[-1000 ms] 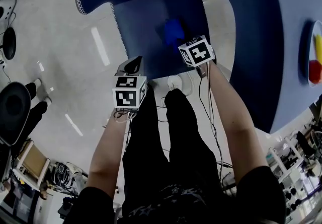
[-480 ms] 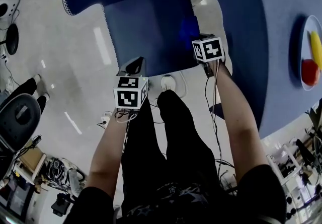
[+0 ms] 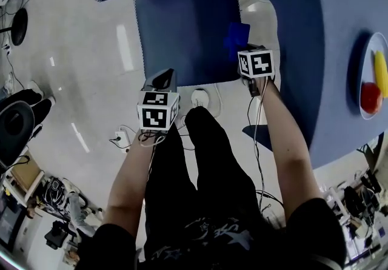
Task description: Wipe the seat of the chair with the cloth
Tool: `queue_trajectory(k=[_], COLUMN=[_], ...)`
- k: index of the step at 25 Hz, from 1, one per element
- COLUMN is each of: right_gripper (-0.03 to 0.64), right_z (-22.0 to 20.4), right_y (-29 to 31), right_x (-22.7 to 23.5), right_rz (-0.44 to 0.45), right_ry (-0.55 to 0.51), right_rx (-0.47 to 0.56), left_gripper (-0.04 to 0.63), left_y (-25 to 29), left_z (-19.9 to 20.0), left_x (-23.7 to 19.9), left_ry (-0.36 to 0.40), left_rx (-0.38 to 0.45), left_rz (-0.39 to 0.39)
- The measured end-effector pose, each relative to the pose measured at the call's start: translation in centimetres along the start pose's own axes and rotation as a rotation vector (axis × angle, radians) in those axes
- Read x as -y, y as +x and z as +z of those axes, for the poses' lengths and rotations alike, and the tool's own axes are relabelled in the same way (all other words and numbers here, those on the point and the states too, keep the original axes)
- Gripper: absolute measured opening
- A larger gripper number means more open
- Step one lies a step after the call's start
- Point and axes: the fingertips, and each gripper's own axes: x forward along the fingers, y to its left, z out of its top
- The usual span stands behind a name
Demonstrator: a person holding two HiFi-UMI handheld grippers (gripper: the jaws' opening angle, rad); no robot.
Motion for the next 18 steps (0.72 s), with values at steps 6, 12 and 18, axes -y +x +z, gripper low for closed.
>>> queue_trajectory(k=[6,12,18], right_gripper=[0.055,0.055,0.055], right_z=[1.7,2.9,1.8], right_y=[0.4,1.6,2.5], right_x=[-6.6,-16.9,-27.3], right_rz=[0.08,0.214,0.35], right_ry=[-0.057,-0.161,-0.252], right_rx=[0.035,0.041,0.022], left_gripper=[0.02,0.02,0.02], left_y=[-1.1,-2.9,-5.0], left_z=[-1.2,-3.7,-6.4], left_x=[-3.6,-7.0,-9.7], left_ry=[-0.042,-0.073,-0.095], left_rx=[0.005,0.0,-0.007], left_rz=[0.035,0.057,0.071])
